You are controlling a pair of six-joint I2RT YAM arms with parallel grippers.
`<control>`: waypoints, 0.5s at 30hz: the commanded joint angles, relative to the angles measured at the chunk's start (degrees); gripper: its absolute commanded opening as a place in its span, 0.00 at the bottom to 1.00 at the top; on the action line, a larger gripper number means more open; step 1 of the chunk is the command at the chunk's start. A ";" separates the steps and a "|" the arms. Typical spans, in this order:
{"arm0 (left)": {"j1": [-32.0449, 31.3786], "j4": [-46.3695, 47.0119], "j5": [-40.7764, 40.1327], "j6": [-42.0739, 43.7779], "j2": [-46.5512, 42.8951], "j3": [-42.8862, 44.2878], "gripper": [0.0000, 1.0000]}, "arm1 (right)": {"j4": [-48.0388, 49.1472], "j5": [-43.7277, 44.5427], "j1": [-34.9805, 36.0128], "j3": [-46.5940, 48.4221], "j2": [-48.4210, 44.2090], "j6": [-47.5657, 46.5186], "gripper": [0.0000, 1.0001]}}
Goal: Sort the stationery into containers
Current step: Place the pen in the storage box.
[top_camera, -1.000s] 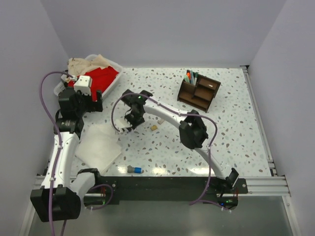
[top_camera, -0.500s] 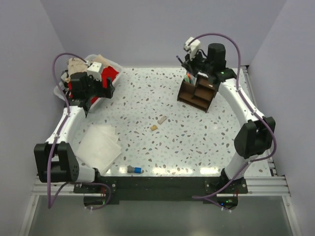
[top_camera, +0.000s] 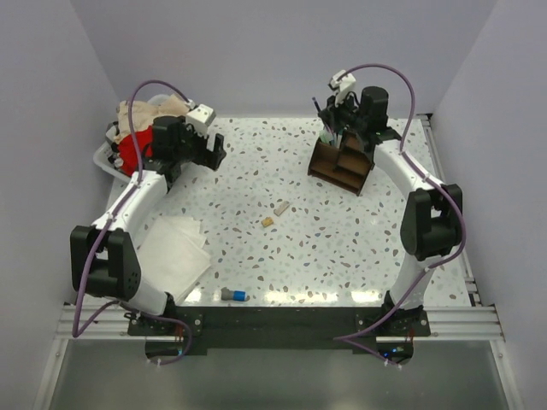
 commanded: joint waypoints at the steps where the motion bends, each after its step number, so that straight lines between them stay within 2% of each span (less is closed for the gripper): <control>1: -0.71 -0.41 -1.47 2.36 2.92 5.30 0.94 | 7.13 -0.12 -1.35 0.40 -1.05 -0.03 0.00; 15: -4.49 -4.19 -2.61 4.56 9.78 13.91 0.95 | 18.73 3.39 -2.32 -11.03 -2.11 -0.29 0.00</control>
